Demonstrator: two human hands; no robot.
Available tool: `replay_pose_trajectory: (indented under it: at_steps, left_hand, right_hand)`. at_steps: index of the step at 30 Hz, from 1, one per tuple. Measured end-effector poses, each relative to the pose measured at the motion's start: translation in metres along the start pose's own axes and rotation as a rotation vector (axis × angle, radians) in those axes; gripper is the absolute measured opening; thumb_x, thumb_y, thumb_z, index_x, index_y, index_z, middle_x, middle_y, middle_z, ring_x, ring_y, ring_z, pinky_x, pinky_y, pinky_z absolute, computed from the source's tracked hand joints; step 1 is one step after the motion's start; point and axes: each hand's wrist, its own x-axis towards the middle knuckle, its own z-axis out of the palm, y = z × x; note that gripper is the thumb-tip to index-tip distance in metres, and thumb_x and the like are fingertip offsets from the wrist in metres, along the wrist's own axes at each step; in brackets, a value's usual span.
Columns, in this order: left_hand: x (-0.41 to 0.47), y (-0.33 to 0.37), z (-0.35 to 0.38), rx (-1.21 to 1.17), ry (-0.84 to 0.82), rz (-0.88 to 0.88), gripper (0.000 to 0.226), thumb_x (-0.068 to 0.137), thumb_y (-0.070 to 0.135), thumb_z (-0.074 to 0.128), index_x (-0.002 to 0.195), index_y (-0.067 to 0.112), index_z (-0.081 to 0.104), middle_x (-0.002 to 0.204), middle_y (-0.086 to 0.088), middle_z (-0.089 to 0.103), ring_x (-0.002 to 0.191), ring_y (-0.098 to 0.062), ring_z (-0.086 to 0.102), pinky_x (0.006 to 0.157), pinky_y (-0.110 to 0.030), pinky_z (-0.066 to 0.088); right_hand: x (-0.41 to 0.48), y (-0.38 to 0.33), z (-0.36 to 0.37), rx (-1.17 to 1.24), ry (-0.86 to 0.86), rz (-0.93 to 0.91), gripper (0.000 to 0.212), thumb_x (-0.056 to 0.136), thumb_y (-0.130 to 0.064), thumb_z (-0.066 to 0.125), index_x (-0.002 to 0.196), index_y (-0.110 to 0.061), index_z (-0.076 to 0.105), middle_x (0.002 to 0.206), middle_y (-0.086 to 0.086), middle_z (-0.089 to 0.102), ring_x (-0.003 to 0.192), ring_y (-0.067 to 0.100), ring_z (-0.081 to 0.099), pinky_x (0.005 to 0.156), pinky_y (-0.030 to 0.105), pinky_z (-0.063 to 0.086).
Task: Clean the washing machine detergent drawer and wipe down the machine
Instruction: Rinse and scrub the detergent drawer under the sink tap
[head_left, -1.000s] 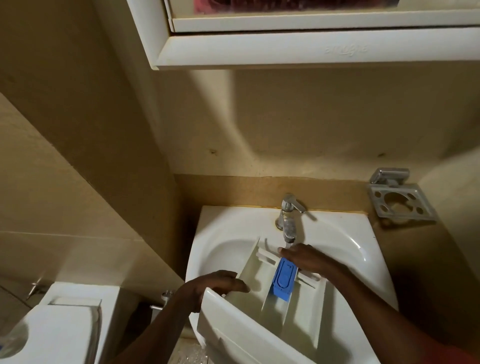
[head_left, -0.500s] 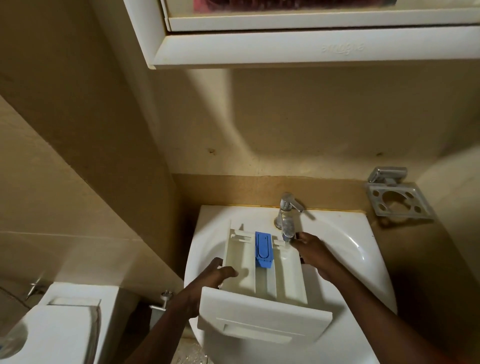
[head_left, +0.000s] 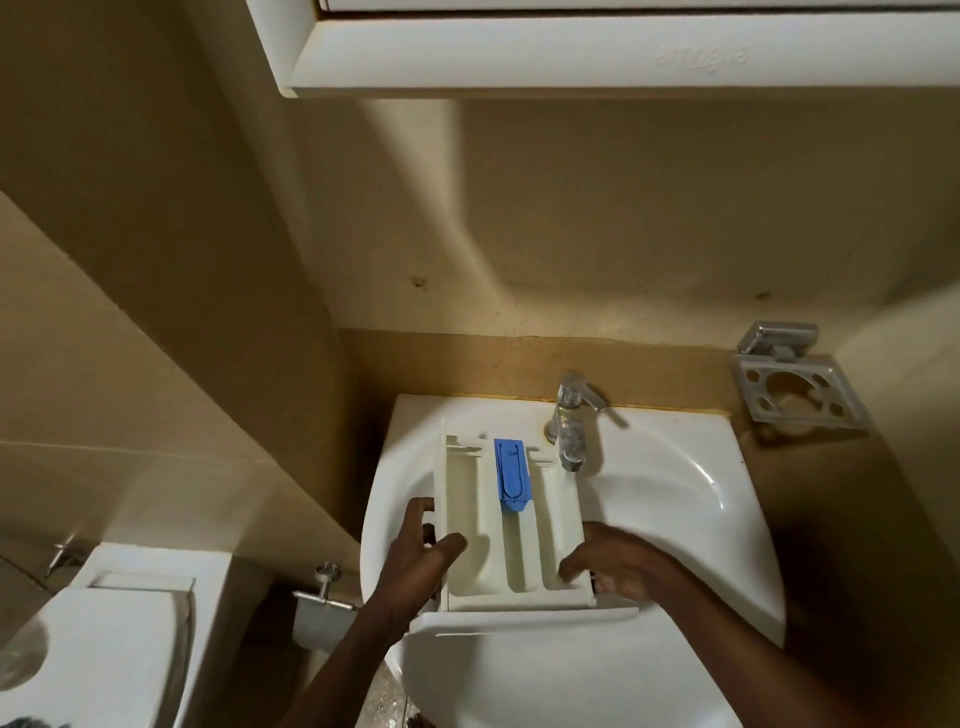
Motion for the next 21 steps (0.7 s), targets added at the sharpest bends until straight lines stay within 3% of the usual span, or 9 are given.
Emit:
replay_pose_trajectory:
  at_steps: [3,5,8,10,12,14,17,19,21]
  left_hand:
    - [-0.002,0.002,0.003,0.025,0.004,0.028,0.037,0.092,0.014,0.06,0.125,0.022,0.043,0.106,-0.011,0.066,0.082,-0.019,0.066,0.047,-0.013,0.045]
    - [0.0,0.006,0.003,0.042,0.003,0.043,0.041,0.09,0.019,0.063,0.126,0.021,0.042,0.104,-0.011,0.066,0.081,-0.019,0.066,0.046,-0.013,0.045]
    - [0.002,0.009,0.003,0.066,0.005,0.052,0.048,0.083,0.028,0.064,0.125,0.022,0.042,0.103,-0.012,0.066,0.078,-0.019,0.064,0.046,-0.014,0.044]
    - [0.002,0.008,0.004,0.079,0.016,0.073,0.042,0.089,0.02,0.063,0.126,0.022,0.042,0.103,-0.011,0.065,0.078,-0.019,0.064,0.046,-0.013,0.043]
    - [0.003,0.006,0.007,0.086,0.025,0.09,0.042,0.09,0.016,0.063,0.127,0.021,0.042,0.105,-0.01,0.064,0.082,-0.019,0.064,0.047,-0.013,0.044]
    - [0.004,0.004,0.008,0.1,0.043,0.1,0.046,0.089,0.019,0.065,0.129,0.023,0.041,0.108,-0.008,0.063,0.089,-0.022,0.065,0.053,-0.016,0.048]
    - [0.003,0.002,0.007,0.1,0.053,0.097,0.051,0.084,0.027,0.066,0.128,0.024,0.042,0.103,-0.008,0.064,0.088,-0.022,0.066,0.056,-0.02,0.05]
    - [0.003,0.0,0.009,0.09,0.06,0.09,0.048,0.086,0.024,0.066,0.128,0.024,0.042,0.102,-0.009,0.064,0.086,-0.022,0.067,0.054,-0.019,0.049]
    - [0.004,0.0,0.009,0.085,0.055,0.098,0.045,0.089,0.017,0.065,0.128,0.024,0.042,0.103,-0.009,0.064,0.086,-0.022,0.067,0.052,-0.016,0.048]
  right_hand:
    - [0.002,-0.006,-0.003,-0.027,0.086,-0.038,0.029,0.08,0.006,0.065,0.102,-0.013,0.06,0.091,0.005,0.067,0.08,0.016,0.061,0.06,0.023,0.047]
    - [0.012,-0.015,-0.003,-0.05,0.279,-0.131,0.009,0.087,-0.014,0.068,0.094,-0.015,0.063,0.079,0.0,0.064,0.071,0.014,0.058,0.057,0.024,0.045]
    - [0.021,-0.024,-0.005,-0.101,0.565,-0.253,0.043,0.088,-0.045,0.064,0.06,-0.018,0.046,0.056,-0.003,0.046,0.059,0.017,0.048,0.055,0.026,0.04]
    - [0.023,-0.021,-0.002,-0.163,0.638,-0.294,0.043,0.091,-0.045,0.06,0.061,-0.018,0.045,0.06,-0.004,0.049,0.069,0.021,0.05,0.062,0.03,0.037]
    - [0.026,-0.007,0.004,-0.138,0.518,-0.271,0.015,0.09,-0.034,0.064,0.09,-0.019,0.061,0.09,-0.006,0.064,0.09,0.02,0.058,0.076,0.027,0.043]
    - [0.027,0.013,0.008,-0.043,0.297,-0.186,0.033,0.083,-0.014,0.07,0.114,-0.017,0.06,0.112,-0.002,0.068,0.098,0.017,0.063,0.086,0.031,0.052]
    - [0.019,0.026,0.005,0.168,0.044,-0.007,0.041,0.079,0.004,0.07,0.115,-0.009,0.059,0.108,0.008,0.072,0.099,0.022,0.068,0.081,0.033,0.056]
    - [0.018,0.025,-0.001,0.087,0.063,-0.013,0.038,0.078,0.005,0.07,0.113,-0.008,0.062,0.102,0.007,0.073,0.095,0.023,0.069,0.078,0.034,0.058]
    - [0.022,0.012,-0.003,-0.089,0.218,-0.113,0.027,0.08,-0.006,0.072,0.105,-0.014,0.065,0.09,-0.001,0.071,0.081,0.015,0.066,0.063,0.026,0.053]
